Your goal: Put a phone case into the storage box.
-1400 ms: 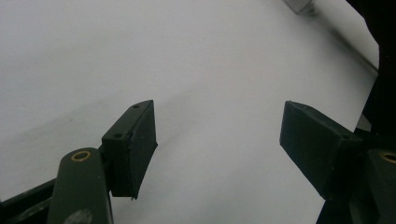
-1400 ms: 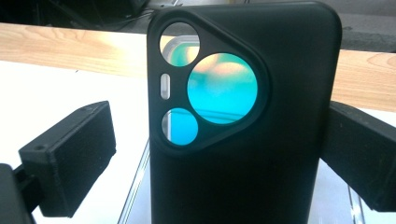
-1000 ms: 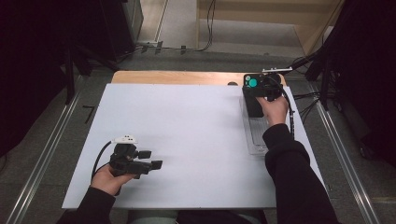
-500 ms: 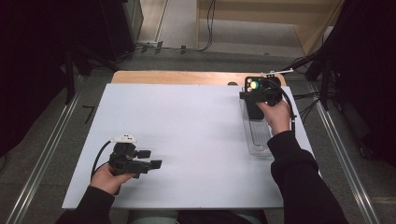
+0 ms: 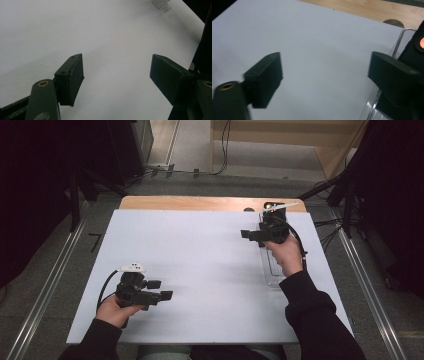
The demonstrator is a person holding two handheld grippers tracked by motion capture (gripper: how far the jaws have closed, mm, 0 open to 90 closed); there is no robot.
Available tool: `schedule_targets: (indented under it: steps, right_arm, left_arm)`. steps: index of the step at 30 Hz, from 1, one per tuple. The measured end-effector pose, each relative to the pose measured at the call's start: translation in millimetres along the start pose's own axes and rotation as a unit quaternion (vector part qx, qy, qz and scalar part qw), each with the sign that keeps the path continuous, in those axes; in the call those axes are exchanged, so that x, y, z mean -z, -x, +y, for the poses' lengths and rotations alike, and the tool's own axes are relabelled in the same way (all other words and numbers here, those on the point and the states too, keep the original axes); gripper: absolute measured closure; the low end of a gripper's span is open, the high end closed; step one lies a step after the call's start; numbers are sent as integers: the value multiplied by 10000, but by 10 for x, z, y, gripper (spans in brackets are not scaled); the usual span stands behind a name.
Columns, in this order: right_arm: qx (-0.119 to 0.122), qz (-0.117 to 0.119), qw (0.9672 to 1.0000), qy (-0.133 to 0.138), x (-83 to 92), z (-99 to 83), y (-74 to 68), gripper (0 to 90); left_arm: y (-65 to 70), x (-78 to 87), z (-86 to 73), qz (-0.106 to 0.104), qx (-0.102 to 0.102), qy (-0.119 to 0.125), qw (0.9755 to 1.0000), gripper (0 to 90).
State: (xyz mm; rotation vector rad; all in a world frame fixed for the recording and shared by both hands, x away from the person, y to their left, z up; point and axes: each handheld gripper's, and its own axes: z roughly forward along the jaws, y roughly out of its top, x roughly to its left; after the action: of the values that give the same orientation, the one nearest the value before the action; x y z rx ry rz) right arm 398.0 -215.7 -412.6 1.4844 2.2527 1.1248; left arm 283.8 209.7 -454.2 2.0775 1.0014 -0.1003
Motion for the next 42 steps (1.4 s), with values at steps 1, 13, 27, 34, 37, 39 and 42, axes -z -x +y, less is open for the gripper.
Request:
schedule_targets:
  steps: [1, 13, 27, 34, 37, 39, 42]
  right_arm:
    - [33, 28, 10000, -28, -5, -12, -22, 128]
    - [246, 636, 9976, -133, 75, -192, -176, 200]
    - [819, 988, 9917, -115, 175, -371, -368, 223]
    - [799, 1271, 9883, -273, 171, -493, -435, 223]
    - [919, 1319, 9867, -243, 176, -545, -458, 223]
    - [982, 1319, 9861, -258, 173, -582, -469, 223]
    - [1012, 1363, 9850, -310, 178, -639, -478, 222]
  left_arm:
    - [1, 2, 1, 2, -13, -15, 10000, 274]
    - [2, 15, 5, -49, -52, -29, 10000, 274]
    - [-5, -10, 43, -129, -107, -67, 9998, 274]
    - [9, -46, 69, -189, -175, -90, 9996, 274]
    - [11, -57, 81, -214, -190, -116, 9995, 273]
    - [14, -64, 88, -230, -201, -118, 9995, 274]
    - [17, -71, 96, -236, -223, -119, 9994, 273]
